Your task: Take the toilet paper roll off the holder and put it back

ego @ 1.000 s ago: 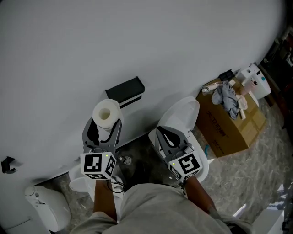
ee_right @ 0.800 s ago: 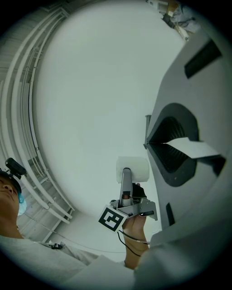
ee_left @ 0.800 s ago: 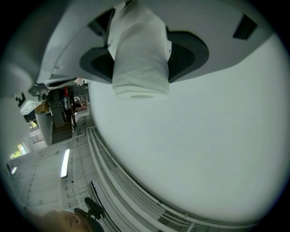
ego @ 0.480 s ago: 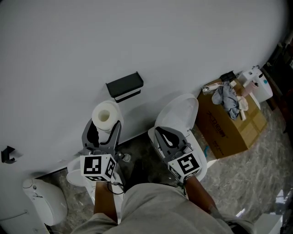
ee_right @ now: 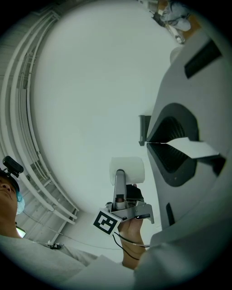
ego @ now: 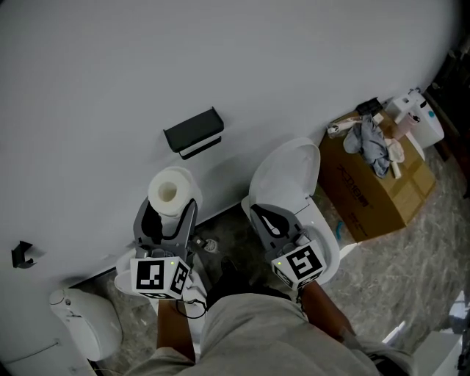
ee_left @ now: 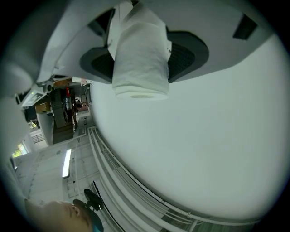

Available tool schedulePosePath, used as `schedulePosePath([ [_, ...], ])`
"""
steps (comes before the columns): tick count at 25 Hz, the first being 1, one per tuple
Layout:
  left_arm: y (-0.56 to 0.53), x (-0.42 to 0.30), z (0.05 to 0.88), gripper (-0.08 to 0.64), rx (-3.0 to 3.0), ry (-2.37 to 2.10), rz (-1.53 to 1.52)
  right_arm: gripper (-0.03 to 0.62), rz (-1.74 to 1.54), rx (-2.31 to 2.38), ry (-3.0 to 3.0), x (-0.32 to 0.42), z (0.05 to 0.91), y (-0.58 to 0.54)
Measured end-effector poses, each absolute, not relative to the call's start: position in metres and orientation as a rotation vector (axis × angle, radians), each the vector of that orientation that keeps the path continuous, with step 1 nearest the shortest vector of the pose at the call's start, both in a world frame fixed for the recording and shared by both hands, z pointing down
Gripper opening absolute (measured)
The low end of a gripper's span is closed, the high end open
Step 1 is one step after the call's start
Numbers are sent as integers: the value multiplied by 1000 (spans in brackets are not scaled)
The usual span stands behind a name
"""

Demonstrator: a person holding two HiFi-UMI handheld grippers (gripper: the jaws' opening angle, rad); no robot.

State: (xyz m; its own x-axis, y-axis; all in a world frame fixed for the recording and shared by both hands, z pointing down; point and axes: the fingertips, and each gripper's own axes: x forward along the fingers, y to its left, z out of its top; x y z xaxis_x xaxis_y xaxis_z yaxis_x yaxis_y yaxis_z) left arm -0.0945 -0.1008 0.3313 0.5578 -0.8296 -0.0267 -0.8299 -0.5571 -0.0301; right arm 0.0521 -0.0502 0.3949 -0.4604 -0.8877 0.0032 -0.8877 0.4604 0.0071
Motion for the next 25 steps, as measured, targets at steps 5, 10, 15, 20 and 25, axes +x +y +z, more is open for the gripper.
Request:
schedulePosePath([
  [5, -106, -88, 332, 357, -2759, 1437, -14, 5, 42, 1681, -2670, 60, 402, -60],
  [10, -123, -94, 331, 357, -2776, 1401, -18, 5, 80, 1683, -2659, 45, 409, -80],
  [15, -142, -108, 326, 357, -2811, 1363, 25, 5, 56, 1688, -2630, 27, 402, -101],
  [20, -159, -125, 319, 357, -2865, 1309, 139, 5, 26, 1691, -2572, 9, 401, -120],
  [25, -171, -143, 322, 357, -2874, 1295, 174, 5, 33, 1663, -2550, -17, 409, -130],
])
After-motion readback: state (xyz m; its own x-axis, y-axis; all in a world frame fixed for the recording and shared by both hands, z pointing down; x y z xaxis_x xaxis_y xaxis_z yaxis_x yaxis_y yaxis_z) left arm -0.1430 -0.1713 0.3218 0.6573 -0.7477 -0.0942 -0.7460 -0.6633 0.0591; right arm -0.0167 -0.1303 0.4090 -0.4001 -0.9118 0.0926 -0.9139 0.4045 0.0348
